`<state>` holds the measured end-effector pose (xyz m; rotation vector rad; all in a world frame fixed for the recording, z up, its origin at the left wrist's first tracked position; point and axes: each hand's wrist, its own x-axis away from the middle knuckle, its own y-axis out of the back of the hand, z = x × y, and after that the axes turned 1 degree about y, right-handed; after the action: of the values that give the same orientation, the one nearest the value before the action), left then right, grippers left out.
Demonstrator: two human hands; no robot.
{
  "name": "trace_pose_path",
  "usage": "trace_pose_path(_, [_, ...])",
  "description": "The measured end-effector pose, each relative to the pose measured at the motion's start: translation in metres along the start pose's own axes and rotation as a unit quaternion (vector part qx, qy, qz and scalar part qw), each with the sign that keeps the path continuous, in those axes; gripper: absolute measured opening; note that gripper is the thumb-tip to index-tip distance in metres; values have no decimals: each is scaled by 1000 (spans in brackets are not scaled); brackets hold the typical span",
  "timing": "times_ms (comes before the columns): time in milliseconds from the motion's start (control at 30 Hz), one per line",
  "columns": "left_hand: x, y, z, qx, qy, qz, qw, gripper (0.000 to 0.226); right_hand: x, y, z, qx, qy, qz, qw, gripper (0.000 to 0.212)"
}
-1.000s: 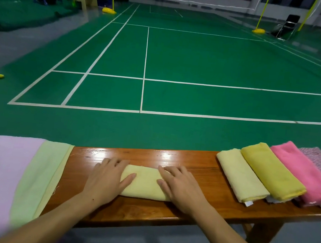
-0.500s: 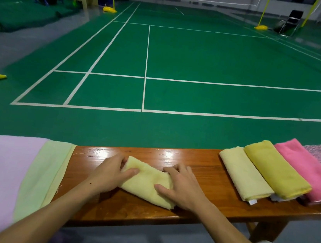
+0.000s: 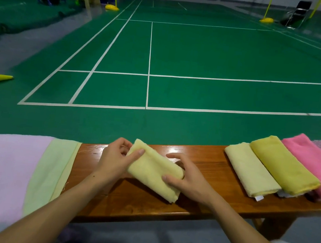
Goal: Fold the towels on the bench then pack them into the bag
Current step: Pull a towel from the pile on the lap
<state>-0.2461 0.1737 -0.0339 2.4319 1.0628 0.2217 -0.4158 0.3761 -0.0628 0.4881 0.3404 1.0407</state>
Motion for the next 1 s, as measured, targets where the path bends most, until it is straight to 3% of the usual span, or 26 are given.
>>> trace_pose_path(200, [3,-30,-10,93,16,30,995,37,24,19,-5,15,-1,-56,998,62])
trace_pose_path(433, [-13,-79,-48,47,-65,51,995,36,58,63,-16,43,54,-174,982,35])
trace_pose_path(767, [-85,-219,-145,9,-189,131,973,13,94,139,-43,110,-66,-355,926,23])
trace_pose_path(867, [-102,-255,-164,-15,-211,132,968,17,97,150,-47,141,-88,-375,912,25])
trace_pose_path(1000, [-113,-289,-155,-93,-203,171,960,2,95,157,-61,239,-179,-365,882,35])
